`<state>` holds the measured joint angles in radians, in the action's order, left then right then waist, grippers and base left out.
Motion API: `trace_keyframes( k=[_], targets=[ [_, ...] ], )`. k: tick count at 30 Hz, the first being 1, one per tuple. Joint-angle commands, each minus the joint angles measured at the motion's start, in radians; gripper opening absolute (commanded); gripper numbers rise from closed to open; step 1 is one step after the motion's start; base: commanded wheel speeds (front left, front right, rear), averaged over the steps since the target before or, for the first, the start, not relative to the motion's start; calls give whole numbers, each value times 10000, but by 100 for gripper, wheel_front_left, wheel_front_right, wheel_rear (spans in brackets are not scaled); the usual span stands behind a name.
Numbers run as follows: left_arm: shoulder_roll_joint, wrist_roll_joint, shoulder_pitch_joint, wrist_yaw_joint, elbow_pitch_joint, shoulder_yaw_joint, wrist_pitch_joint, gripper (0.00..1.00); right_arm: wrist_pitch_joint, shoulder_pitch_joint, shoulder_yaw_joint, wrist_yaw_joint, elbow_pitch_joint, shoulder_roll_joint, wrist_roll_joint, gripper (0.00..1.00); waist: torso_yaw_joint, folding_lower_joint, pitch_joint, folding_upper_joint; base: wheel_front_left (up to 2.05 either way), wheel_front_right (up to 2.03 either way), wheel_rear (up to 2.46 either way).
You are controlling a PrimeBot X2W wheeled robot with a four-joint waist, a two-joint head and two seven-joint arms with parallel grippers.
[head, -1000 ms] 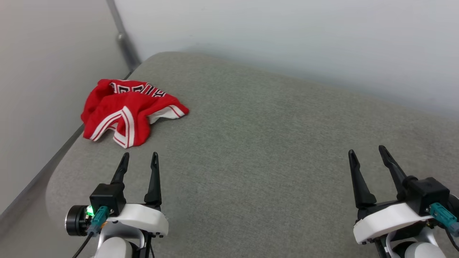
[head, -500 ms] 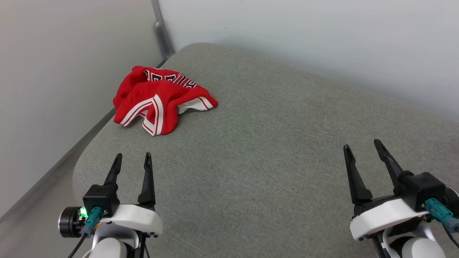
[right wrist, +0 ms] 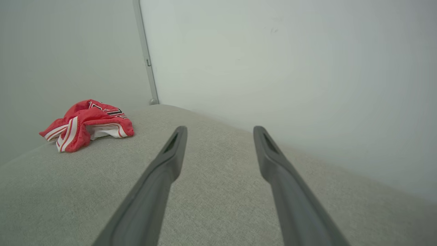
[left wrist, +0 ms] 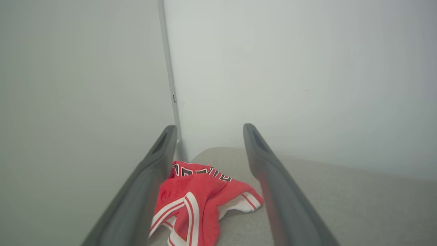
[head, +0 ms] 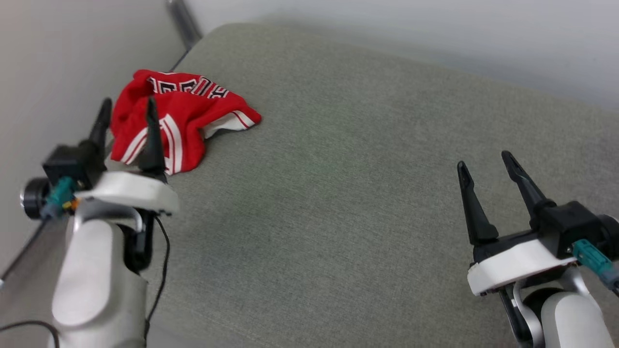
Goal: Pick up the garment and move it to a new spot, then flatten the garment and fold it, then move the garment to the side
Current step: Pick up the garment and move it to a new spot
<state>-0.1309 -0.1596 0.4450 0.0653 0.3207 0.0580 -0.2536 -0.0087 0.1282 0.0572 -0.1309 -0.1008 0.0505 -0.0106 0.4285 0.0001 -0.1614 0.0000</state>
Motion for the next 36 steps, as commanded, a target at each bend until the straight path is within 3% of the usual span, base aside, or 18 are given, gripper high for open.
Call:
trace_keyframes(
  k=[1, 5, 11, 19, 25, 33, 34, 35, 36],
  targets=[
    [-211, -69, 504, 64, 156, 84, 161, 100, 28, 255, 32, 3, -111, -4, 118, 100, -540, -1, -624, 0, 0, 0, 0],
    [-843, -425, 1967, 216, 771, 378, 1043, 100, 129, 665, 138, 5, -405, -4, 291, 100, -1106, -1, -1456, 0, 0, 0, 0],
    [-2229, -942, 3962, 427, 1885, 733, 2732, 100, 68, 1359, 148, 3, -823, -4, 364, 100, -1886, -1, -2785, 0, 0, 0, 0],
    [-3792, -1712, 5421, 619, 3714, 530, 6290, 100, -149, 2028, 89, 3, -1010, -6, 429, 100, -2516, -1, -4094, 0, 0, 0, 0],
    [-4152, -2251, 5444, 590, 5040, 580, 8124, 100, -171, 2299, 91, 3, -1063, -6, 484, 100, -2742, -1, -4652, 0, 0, 0, 0],
    [-3993, -2527, 4863, 520, 6370, 536, 8899, 100, -127, 2360, 36, 3, -1086, -6, 492, 100, -2851, -1, -4767, 0, 0, 0, 0],
    [-3961, -2552, 4823, 543, 6447, 506, 8924, 45, -131, 2341, 30, 3, -1063, -6, 463, 100, -2852, -1, -4727, 0, 0, 0, 0],
    [-3930, -2602, 4800, 548, 6460, 489, 8839, 0, -131, 2310, 20, 3, -1041, -6, 446, 100, -2840, -1, -4677, 0, 0, 0, 0],
    [-3927, -2574, 4785, 559, 6383, 468, 8597, 0, -123, 2296, 15, 3, -1044, -6, 427, 100, -2823, -1, -4628, 0, 0, 0, 0]
  ],
)
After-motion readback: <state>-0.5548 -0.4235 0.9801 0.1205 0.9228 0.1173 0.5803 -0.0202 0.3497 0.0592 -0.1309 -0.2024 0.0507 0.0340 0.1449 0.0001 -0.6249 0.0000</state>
